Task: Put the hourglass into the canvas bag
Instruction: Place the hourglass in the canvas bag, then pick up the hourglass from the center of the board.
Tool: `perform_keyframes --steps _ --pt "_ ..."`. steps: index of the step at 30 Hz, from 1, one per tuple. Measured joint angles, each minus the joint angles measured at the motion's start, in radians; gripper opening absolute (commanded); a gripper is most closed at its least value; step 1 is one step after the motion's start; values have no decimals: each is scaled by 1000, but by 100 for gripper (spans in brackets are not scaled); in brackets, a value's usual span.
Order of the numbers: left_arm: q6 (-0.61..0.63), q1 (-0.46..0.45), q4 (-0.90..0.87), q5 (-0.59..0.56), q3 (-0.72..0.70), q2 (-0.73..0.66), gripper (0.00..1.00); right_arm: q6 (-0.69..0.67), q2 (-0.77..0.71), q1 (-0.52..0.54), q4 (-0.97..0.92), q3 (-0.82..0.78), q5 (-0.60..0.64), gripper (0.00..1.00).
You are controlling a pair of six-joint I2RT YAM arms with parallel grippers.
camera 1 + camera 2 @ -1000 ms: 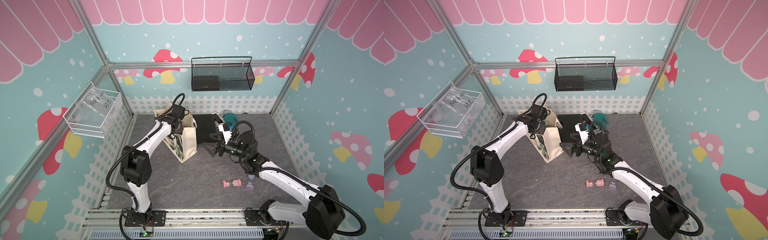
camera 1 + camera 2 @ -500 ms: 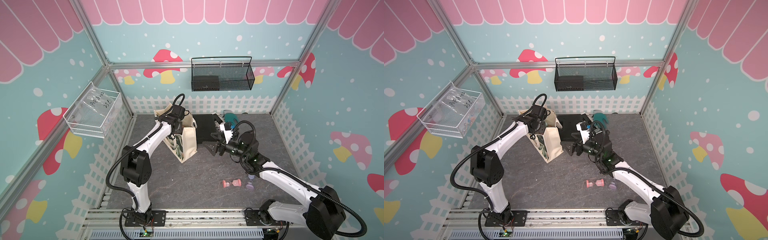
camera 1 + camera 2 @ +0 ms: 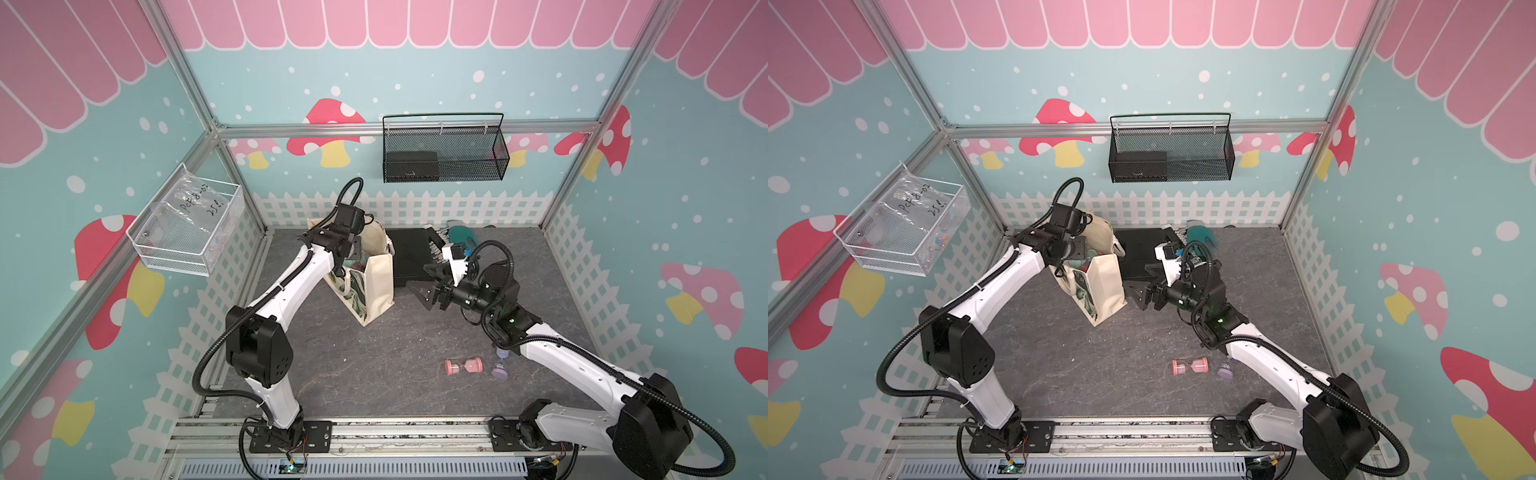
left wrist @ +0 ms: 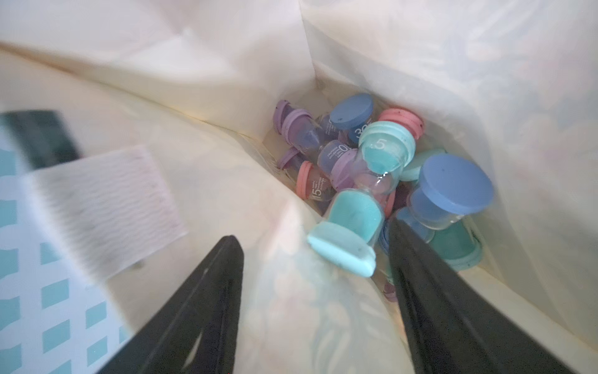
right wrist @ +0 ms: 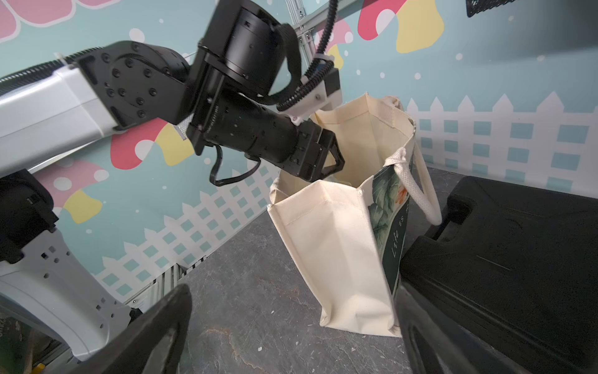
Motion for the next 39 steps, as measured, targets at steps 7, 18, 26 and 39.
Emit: perform_keyframes --steps 7,18,26,39 --pt "2 -41 44 23 -20 -166 73 -4 -31 -13 -42 0 3 99" --pt "113 -196 292 188 -364 -474 76 -34 -125 -40 -230 1 50 99" --pt "169 -303 468 370 -603 -599 78 -63 -180 -47 -455 26 102 100" --pt "164 -455 749 608 -909 -554 78 -44 -288 -50 -763 23 283 99"
